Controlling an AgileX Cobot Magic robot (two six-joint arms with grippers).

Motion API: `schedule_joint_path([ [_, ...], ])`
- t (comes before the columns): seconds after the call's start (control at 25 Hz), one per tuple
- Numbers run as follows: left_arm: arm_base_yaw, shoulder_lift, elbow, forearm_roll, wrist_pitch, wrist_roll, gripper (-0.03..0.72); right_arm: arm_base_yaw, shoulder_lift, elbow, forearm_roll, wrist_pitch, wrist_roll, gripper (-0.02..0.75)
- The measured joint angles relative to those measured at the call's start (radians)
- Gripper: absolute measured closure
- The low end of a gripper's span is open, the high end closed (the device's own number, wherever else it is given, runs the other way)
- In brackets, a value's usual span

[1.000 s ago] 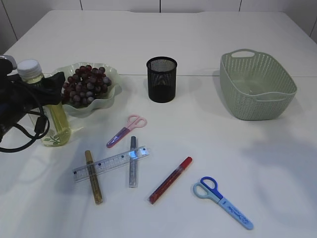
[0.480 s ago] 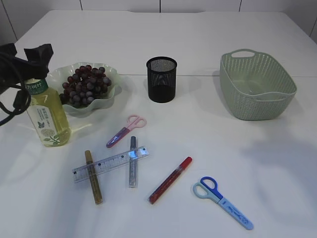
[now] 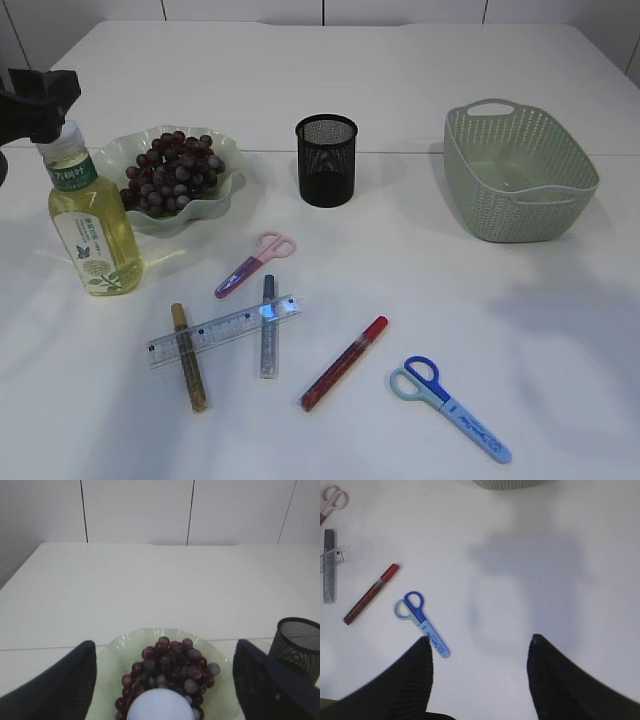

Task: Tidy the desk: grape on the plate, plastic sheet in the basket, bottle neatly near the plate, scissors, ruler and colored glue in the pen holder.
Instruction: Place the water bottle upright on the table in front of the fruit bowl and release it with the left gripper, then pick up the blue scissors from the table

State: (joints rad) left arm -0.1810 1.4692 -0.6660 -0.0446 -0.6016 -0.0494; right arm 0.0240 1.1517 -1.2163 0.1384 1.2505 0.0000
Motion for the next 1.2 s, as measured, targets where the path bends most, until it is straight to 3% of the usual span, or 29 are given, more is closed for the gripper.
schedule_joint_path([
  [0.64, 0.000, -0.335, 0.002, 0.000, 0.564, 0.000, 0.109, 0.000, 0.000, 0.000, 0.004, 0.002, -0.029, 0.266],
  [1.2, 0.000, -0.613, -0.005, -0.065, 1.136, 0.000, 0.198, 0.008, 0.000, 0.000, 0.101, 0.004, -0.029, 0.267],
])
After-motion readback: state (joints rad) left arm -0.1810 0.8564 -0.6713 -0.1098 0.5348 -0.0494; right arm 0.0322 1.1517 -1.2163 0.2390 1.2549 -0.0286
